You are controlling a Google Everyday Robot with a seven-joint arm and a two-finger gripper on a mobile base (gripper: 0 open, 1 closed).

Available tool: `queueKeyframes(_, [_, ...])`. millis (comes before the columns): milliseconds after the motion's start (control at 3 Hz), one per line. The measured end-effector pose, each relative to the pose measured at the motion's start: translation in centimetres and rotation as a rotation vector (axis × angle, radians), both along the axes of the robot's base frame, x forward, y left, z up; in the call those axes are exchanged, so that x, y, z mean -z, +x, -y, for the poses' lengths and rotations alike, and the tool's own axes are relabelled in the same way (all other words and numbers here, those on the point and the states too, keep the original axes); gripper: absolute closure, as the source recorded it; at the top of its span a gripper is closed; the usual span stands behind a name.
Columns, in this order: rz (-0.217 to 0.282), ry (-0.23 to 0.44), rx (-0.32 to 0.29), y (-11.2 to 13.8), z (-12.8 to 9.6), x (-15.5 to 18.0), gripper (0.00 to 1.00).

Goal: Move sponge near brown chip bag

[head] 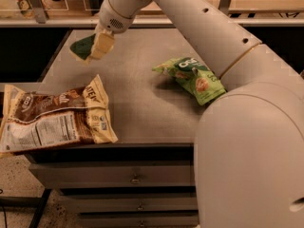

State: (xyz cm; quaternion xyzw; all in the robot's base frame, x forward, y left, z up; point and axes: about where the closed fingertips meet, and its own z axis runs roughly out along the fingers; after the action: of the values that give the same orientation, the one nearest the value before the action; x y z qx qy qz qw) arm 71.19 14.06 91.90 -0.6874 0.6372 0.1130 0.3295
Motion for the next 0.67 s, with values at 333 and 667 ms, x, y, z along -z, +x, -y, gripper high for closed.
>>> queueKeyframes(333, [-0.017,-0.016,-0.072,-1.6,-2.3,1.0,0.82])
queueKeyframes(667, [-0.025,-0.014,-0.129,-3.0,-3.7,1.3,0.59])
